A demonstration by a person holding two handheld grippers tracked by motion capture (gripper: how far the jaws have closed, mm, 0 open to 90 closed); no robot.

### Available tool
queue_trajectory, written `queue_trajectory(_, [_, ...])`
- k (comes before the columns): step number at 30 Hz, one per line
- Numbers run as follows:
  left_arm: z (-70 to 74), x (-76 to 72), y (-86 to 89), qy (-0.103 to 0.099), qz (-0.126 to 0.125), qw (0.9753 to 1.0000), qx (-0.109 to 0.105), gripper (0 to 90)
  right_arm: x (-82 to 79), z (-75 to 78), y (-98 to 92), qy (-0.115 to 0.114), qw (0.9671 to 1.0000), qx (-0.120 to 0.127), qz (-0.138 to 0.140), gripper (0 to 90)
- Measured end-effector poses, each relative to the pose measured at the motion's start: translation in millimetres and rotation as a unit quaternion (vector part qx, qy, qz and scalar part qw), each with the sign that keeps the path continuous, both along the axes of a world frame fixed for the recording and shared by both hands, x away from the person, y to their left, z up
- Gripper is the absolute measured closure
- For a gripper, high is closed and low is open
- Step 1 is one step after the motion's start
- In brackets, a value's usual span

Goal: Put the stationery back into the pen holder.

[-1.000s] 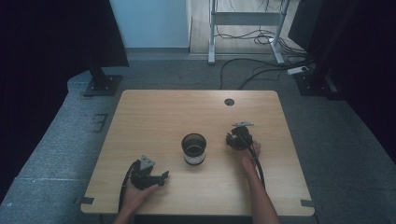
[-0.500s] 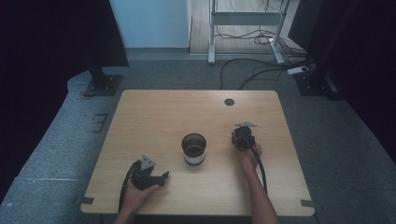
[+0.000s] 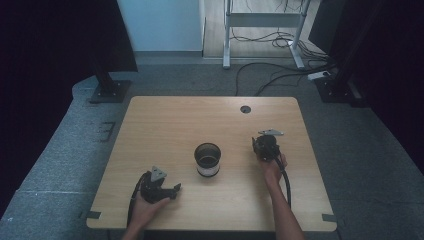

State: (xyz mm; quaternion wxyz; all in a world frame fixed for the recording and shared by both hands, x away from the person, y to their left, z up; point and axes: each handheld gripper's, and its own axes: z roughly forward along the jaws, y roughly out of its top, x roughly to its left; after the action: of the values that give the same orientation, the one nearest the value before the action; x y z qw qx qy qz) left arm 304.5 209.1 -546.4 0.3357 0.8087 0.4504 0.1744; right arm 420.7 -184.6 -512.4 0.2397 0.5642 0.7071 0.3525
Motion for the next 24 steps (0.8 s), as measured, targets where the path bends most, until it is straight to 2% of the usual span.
queue_trajectory(4, [0.0, -0.3, -0.3, -0.001, 0.0, 1.0, -0.001, 15.5, -9.7, 13.1, -2.8, -0.025, 0.9996, 0.013, 0.005, 79.0])
queue_trajectory(5, [0.0, -0.3, -0.2, -0.002, -0.001, 1.0, 0.0, 15.4, -19.7, 23.1, -5.4, -0.05, 0.9982, 0.032, 0.008, 79.0])
queue_trajectory(6, [0.0, -0.2, -0.3, -0.001, -0.001, 1.0, 0.001, 15.4, -19.7, 23.1, -5.4, -0.05, 0.9982, 0.032, 0.008, 79.0])
queue_trajectory(8, [-0.1, 0.2, -0.4, 0.001, -0.001, 1.0, 0.001, 15.4, -32.8, 31.3, -7.1, -0.073, 0.9962, 0.045, 0.013, 79.0])
queue_trajectory(9, [-0.1, 0.2, -0.5, 0.001, -0.002, 1.0, 0.002, 15.4, -32.8, 31.3, -7.1, -0.073, 0.9962, 0.045, 0.013, 79.0])
queue_trajectory(12, [-0.2, -0.1, -1.1, -0.001, -0.001, 1.0, 0.005, 15.5, -45.3, 35.8, -7.7, -0.094, 0.9938, 0.056, 0.024, 79.0])
queue_trajectory(16, [-0.2, 0.3, -1.0, 0.001, -0.002, 1.0, 0.005, 15.5, -50.1, 38.7, -6.7, -0.102, 0.9927, 0.056, 0.031, 78.9])
queue_trajectory(21, [-0.3, 0.5, -1.0, 0.002, -0.002, 1.0, 0.004, 15.5, -54.2, 44.0, -5.4, -0.115, 0.9898, 0.076, 0.036, 78.9])
queue_trajectory(24, [-0.3, 0.6, -1.0, 0.003, -0.002, 1.0, 0.006, 15.8, -54.8, 46.4, -2.7, -0.12, 0.9889, 0.076, 0.041, 78.9])
